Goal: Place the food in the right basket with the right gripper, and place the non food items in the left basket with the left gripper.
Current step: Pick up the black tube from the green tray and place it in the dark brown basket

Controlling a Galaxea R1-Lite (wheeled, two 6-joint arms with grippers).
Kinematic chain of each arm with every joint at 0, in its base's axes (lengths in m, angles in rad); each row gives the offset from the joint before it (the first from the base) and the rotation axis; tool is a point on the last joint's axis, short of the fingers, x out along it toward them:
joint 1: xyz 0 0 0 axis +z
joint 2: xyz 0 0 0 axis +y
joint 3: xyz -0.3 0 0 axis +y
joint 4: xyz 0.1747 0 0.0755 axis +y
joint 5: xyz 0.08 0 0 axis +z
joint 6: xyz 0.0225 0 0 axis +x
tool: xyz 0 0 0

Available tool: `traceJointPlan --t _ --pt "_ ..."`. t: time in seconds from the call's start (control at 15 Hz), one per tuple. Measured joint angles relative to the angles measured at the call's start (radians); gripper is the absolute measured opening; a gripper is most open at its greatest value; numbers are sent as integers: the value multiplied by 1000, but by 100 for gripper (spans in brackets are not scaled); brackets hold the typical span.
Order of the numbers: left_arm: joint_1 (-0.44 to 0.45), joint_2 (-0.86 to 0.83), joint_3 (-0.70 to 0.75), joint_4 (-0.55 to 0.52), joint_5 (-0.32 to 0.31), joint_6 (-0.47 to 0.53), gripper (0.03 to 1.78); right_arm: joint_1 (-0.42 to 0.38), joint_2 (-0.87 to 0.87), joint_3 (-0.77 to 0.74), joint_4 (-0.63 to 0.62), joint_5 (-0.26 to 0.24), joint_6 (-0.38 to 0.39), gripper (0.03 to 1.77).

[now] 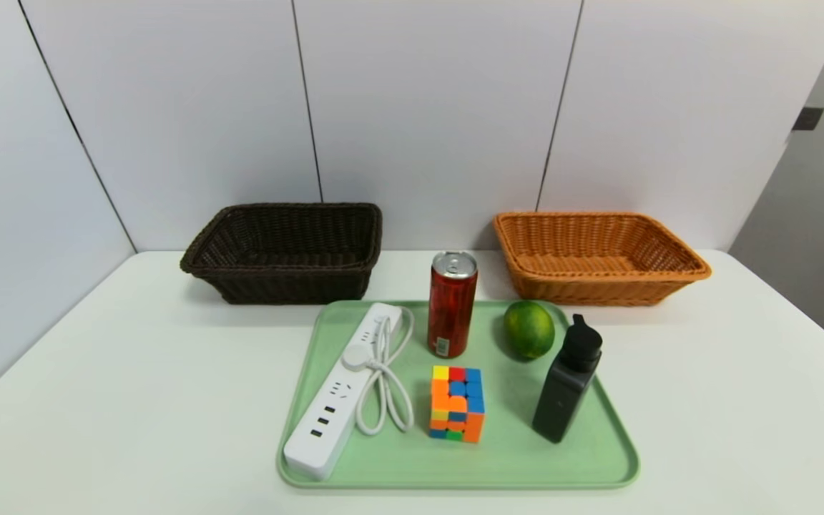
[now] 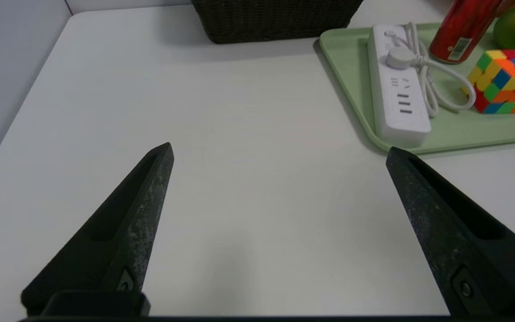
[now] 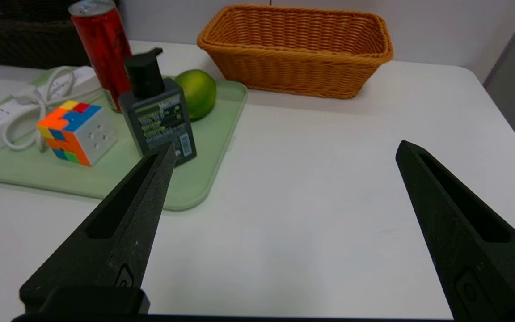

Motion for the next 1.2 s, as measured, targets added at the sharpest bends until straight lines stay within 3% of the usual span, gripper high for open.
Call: traceJointPlan --t 0.33,0.47,0.6,0.73,0.93,1.2 --pt "-4 381 -328 -1 -61 -5 169 6 416 -379 0 33 93 170" --pt "-6 515 -424 0 -74 -6 169 6 564 -512 8 -7 133 170" --pt "-6 627 -501 -1 -57 -9 169 1 701 -603 8 -97 134 170" --pt "-9 702 -543 29 -1 -14 169 -4 801 -650 6 -141 105 170" --pt "-15 749 -554 105 47 29 169 -23 895 -677 2 -101 53 170" --pt "-59 796 -503 -27 53 50 169 -41 975 -723 -5 -91 48 170"
